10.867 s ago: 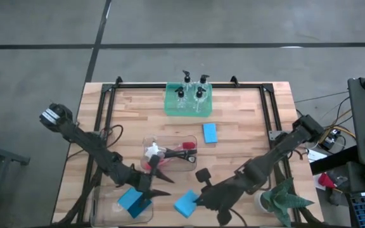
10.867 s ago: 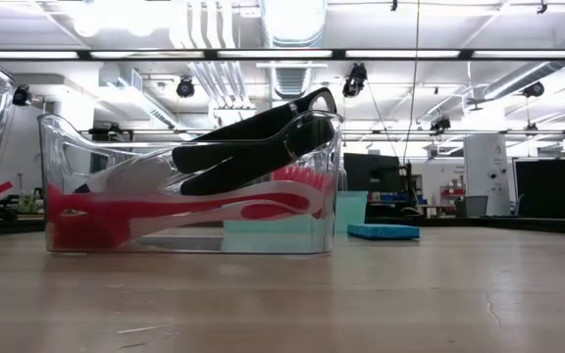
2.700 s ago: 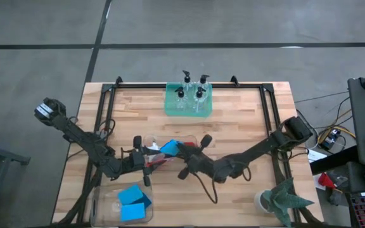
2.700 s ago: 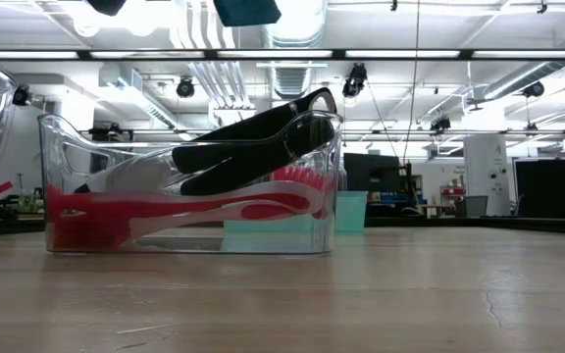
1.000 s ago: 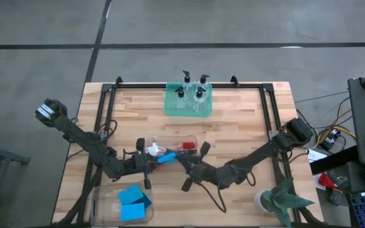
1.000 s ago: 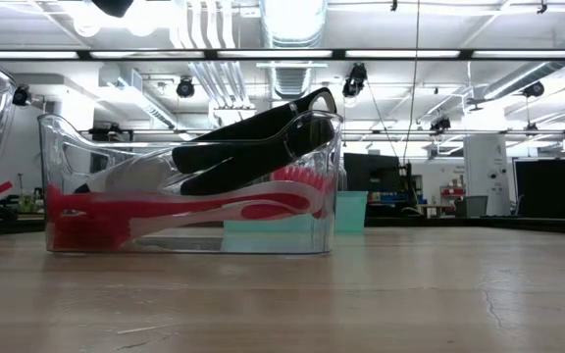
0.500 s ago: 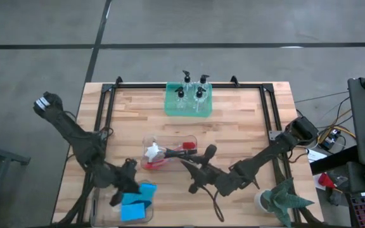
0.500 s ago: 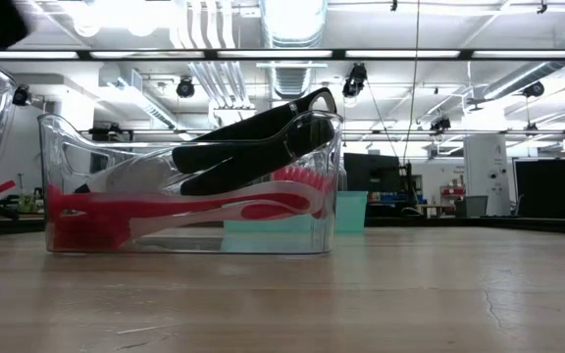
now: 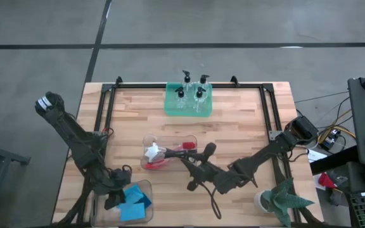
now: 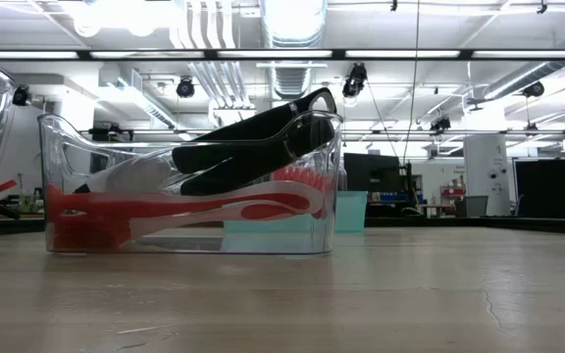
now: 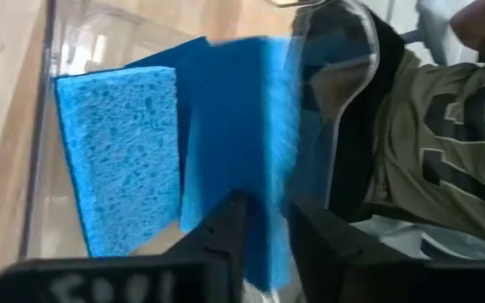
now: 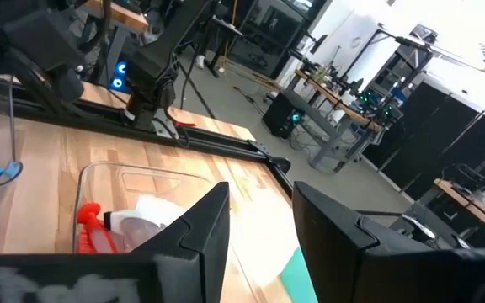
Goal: Pick & Place Kitchen Sink Supplies
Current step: Put the blue sponge into the bottom transparent bin, then return to Home Position
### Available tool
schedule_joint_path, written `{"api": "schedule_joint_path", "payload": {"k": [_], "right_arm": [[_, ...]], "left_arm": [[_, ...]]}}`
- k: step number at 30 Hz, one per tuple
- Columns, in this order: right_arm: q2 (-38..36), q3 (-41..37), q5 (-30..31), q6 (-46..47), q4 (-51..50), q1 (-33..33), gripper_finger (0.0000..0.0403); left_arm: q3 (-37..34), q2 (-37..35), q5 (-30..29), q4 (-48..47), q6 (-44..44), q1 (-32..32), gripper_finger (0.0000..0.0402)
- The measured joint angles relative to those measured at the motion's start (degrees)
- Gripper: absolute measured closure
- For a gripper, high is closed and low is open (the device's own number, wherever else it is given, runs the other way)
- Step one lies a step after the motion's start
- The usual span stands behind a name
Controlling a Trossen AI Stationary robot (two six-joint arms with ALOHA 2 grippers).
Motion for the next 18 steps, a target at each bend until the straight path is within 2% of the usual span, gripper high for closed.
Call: {"api": "schedule_joint_path", "payload": {"k": [6,9,11,14,18], "right_arm": [[0.00,0.00,-0.01,0.26,0.00,-0.06,0.0284],[0.00,0.00,-0.04,0.40,0.00,-0.06,0.0287],[0.00,0.00,-0.20,0.44,0.00,-0.06,0.0290],[-0.25,0.00,-1.78,0.48,-0.09,-0.27,0.0299],[-1.98,-0.01,-9.26,2.88,-1.74,-2.09,0.0331]], "left_arm": [[0.00,1.46,0.00,-0.26,-0.15,-0.02,0.0242],[0.00,1.51,-0.04,-0.54,1.80,0.07,0.0215],[0.00,1.50,-1.05,-0.53,5.50,0.04,0.0210],[0.00,0.82,-6.41,-0.03,11.73,0.33,0.0214],[0.17,-0.80,-15.03,-0.10,20.35,1.23,0.0244]]}}
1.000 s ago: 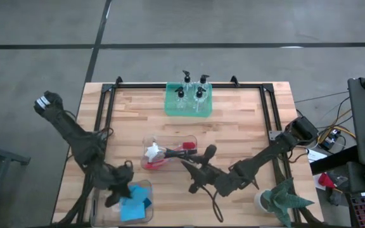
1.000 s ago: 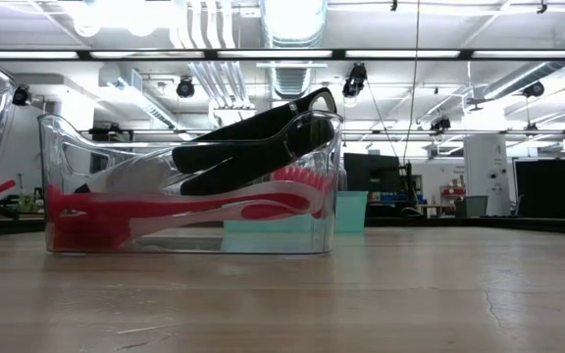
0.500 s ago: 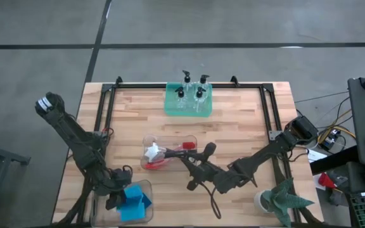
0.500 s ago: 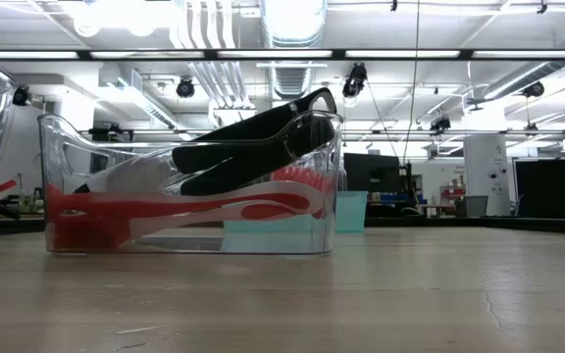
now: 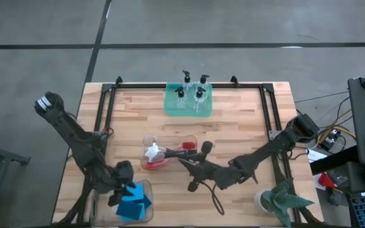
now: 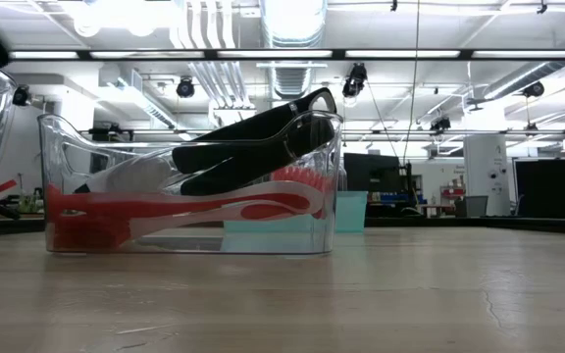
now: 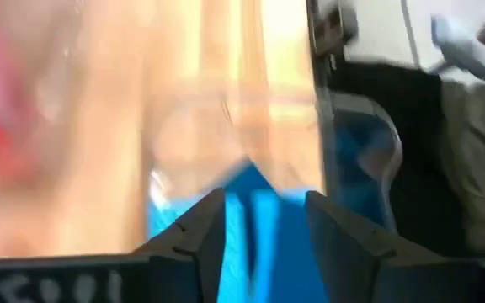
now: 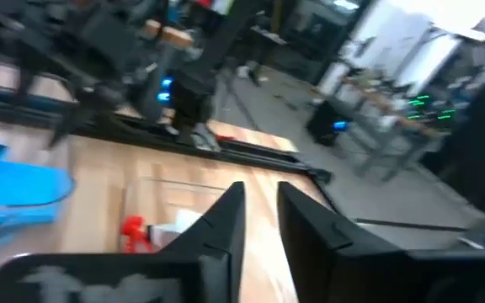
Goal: Pick & Place Kitchen Sink Supplies
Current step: Return to Home Position
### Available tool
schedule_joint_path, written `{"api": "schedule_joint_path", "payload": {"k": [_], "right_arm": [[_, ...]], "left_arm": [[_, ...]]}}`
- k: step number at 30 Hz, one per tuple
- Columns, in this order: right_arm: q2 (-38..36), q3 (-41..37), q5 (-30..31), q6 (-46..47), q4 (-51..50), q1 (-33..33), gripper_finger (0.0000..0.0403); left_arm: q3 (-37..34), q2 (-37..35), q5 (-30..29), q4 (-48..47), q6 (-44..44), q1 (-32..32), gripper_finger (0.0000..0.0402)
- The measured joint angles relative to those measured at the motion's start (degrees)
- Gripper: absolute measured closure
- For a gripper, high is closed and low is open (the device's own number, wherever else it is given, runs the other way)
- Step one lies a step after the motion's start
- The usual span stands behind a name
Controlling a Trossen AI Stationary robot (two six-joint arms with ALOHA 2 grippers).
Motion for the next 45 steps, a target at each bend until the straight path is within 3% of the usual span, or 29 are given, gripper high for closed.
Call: {"api": "schedule_joint_path", "payload": {"k": [4,6,10,15,19,22,27,35,45], "right_arm": [[-2.50,0.00,-9.63,6.01,-6.10,-3.87,0.0383],[-3.28,-0.01,-15.49,9.38,-8.92,-6.20,0.0390],[-4.46,-0.27,-29.08,12.40,-10.59,-11.28,0.0394],[-4.75,-1.46,-38.15,10.51,-10.38,-17.06,0.0395],[-5.17,-3.17,-39.40,8.32,-8.45,-20.13,0.0395],[-6.08,-6.12,-41.13,5.61,-3.87,-22.12,0.0395],[-9.34,-13.38,-54.24,6.06,4.62,-26.45,0.0395],[-21.11,-25.48,-55.39,6.33,8.53,-29.56,0.0394],[-36.50,-44.68,-55.66,6.77,20.11,-29.78,0.0394]], "left_arm": [[0.00,-1.67,-9.70,0.40,10.35,1.29,0.0296],[0.00,-1.81,-13.35,2.62,16.87,2.22,0.0333],[0.00,-1.82,-15.32,11.64,31.61,5.42,0.0393],[-0.02,-2.04,-14.35,15.05,44.93,12.24,0.0395],[-0.79,-4.47,-12.75,15.22,50.34,19.14,0.0400],[-3.55,-8.50,-10.19,16.09,52.21,24.74,0.0400],[-13.26,-19.81,-8.24,19.68,51.54,32.76,0.0401],[-24.81,-38.26,-5.47,22.73,49.09,34.51,0.0399],[-31.05,-55.04,-4.97,20.91,52.01,34.46,0.0401]]}}
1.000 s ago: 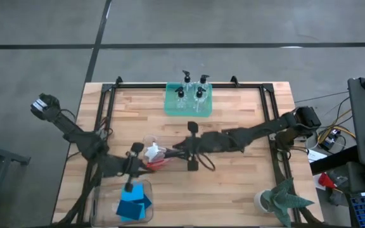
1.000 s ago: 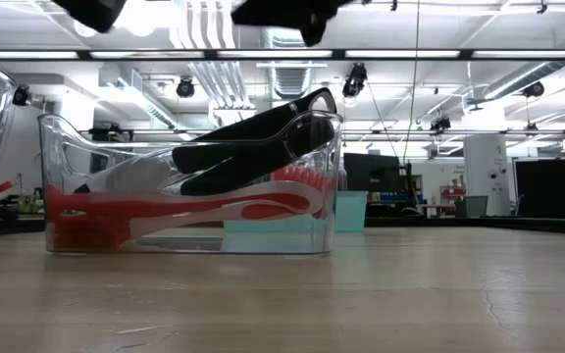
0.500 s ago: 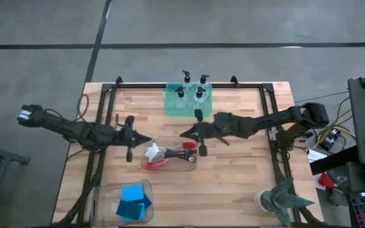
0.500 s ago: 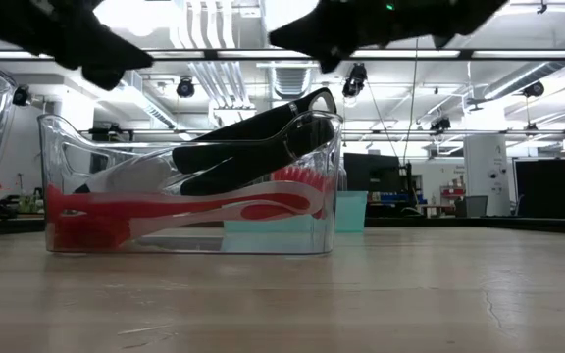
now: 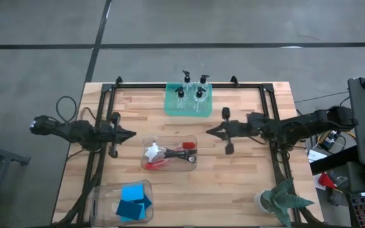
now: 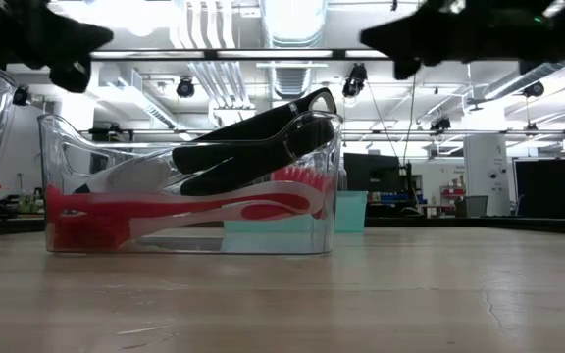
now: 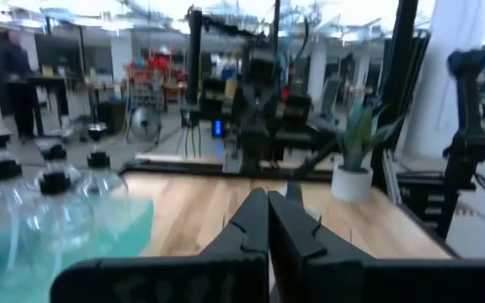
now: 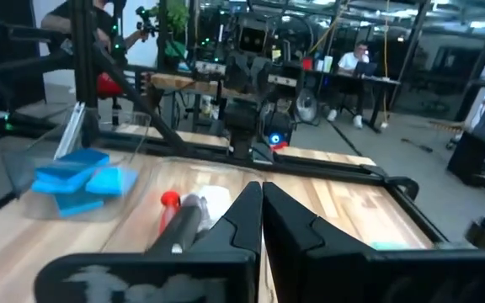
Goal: Pick & Place Kitchen Sink Supplies
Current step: Return to Home Position
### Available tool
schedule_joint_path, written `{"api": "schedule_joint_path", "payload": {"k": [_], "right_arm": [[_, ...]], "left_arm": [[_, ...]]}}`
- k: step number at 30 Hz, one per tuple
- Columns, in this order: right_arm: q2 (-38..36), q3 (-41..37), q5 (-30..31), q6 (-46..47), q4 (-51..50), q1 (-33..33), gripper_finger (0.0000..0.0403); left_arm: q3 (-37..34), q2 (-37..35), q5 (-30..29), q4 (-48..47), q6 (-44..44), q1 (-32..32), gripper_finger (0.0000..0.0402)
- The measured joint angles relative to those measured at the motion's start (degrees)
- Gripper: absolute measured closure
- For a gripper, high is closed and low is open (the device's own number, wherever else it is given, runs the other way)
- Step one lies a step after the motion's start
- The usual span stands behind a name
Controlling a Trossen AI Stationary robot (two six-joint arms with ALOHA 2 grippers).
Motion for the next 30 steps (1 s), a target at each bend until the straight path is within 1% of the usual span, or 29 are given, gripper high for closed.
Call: {"api": "schedule_joint_path", "payload": {"k": [2,5,8,14,16,19,22,24,30], "right_arm": [[-3.20,-2.81,0.03,-1.64,-0.13,0.00,0.0394],[-8.36,-6.63,0.16,-2.31,-0.93,-0.46,0.0394],[-13.58,-9.74,0.16,-0.88,-0.57,-1.73,0.0394],[-22.19,-16.36,0.02,0.23,-0.78,-2.54,0.0394],[-24.79,-18.21,-0.86,1.47,-0.83,-2.62,0.0394],[-28.90,-20.50,-3.26,2.58,-0.92,-2.57,0.0394],[-33.16,-22.63,-3.38,1.80,-1.16,-2.56,0.0394],[-35.94,-23.94,-3.39,1.55,-1.32,-2.56,0.0394],[-43.48,-24.56,-3.46,4.59,-8.04,-2.56,0.0394]], "left_arm": [[0.31,-2.64,0.11,-3.31,0.59,0.00,0.0401],[1.68,-6.90,0.11,-11.14,0.28,0.00,0.0401],[2.57,-7.57,-0.89,-15.60,-0.40,-0.02,0.0401],[2.78,-7.58,-1.22,-15.64,-1.21,-0.02,0.0401],[2.73,-7.58,-1.17,-15.39,-1.62,-0.02,0.0401],[2.16,-7.56,-1.19,-15.29,-3.86,-0.02,0.0401],[1.58,-7.34,-1.43,-15.42,-6.44,-0.02,0.0401],[1.08,-7.34,-1.58,-15.57,-6.63,-0.02,0.0401],[0.83,-6.32,-1.58,-16.16,-6.77,-0.02,0.0401]]}}
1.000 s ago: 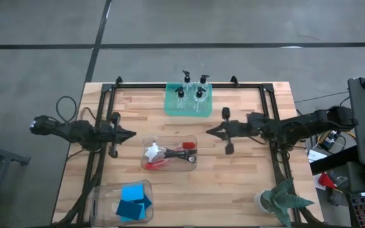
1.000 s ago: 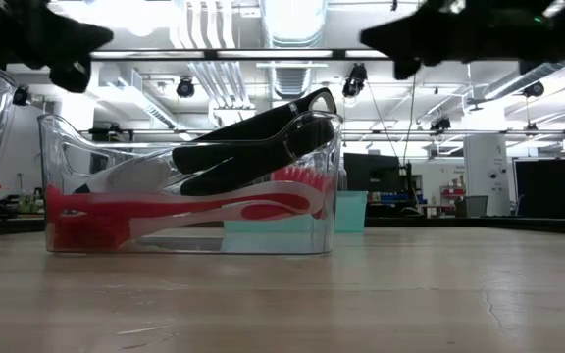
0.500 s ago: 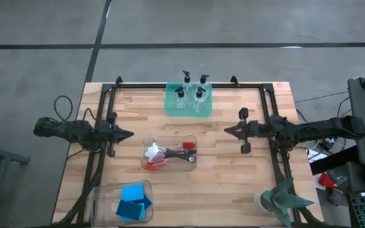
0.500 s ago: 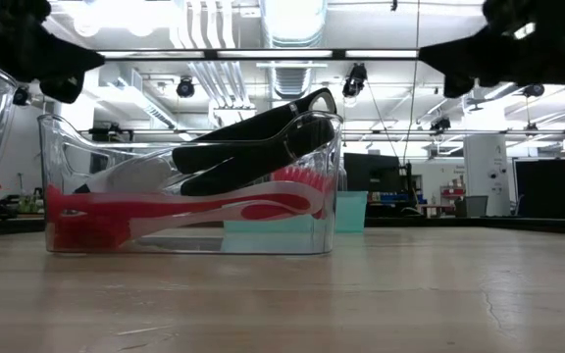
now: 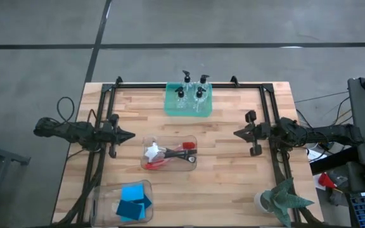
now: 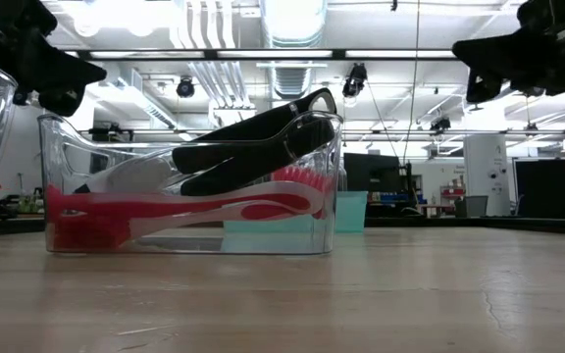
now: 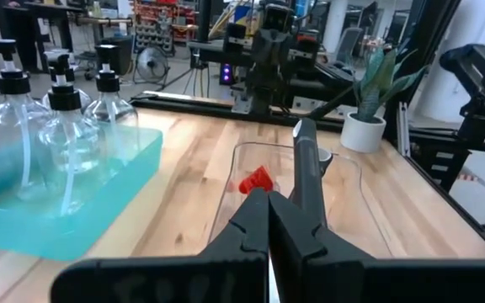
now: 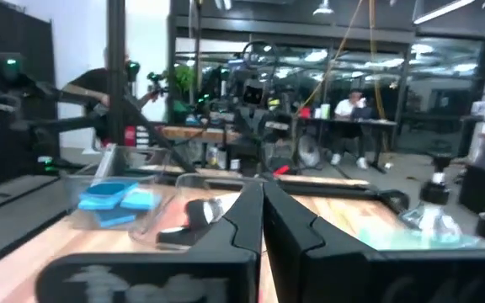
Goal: Pick & Place Kitchen Sink Supplies
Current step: Return to Home Position
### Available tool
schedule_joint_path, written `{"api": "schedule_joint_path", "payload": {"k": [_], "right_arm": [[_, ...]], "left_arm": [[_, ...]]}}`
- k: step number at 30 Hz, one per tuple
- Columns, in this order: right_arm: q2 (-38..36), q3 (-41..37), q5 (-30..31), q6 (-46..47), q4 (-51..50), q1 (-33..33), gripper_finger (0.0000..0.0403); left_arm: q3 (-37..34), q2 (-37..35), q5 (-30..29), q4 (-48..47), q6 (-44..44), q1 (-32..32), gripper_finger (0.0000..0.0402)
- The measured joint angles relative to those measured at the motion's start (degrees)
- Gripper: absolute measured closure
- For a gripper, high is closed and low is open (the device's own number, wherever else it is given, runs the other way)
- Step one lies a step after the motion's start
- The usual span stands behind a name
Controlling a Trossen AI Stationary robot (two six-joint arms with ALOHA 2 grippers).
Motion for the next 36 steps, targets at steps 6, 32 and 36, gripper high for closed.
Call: {"api": "schedule_joint_path", "payload": {"k": [6,32,36], "right_arm": [[-8.23,0.00,-5.31,1.47,-6.55,0.00,0.0394],[-15.28,0.02,-5.29,12.97,-24.57,0.00,0.0394],[-15.37,0.02,-5.29,12.97,-24.55,0.00,0.0394]], "left_arm": [[0.00,0.49,-0.01,-0.02,0.02,0.00,0.0401],[0.00,0.63,-0.04,-0.07,0.04,0.00,0.0401],[0.00,0.63,-0.04,-0.07,0.04,0.00,0.0401]]}}
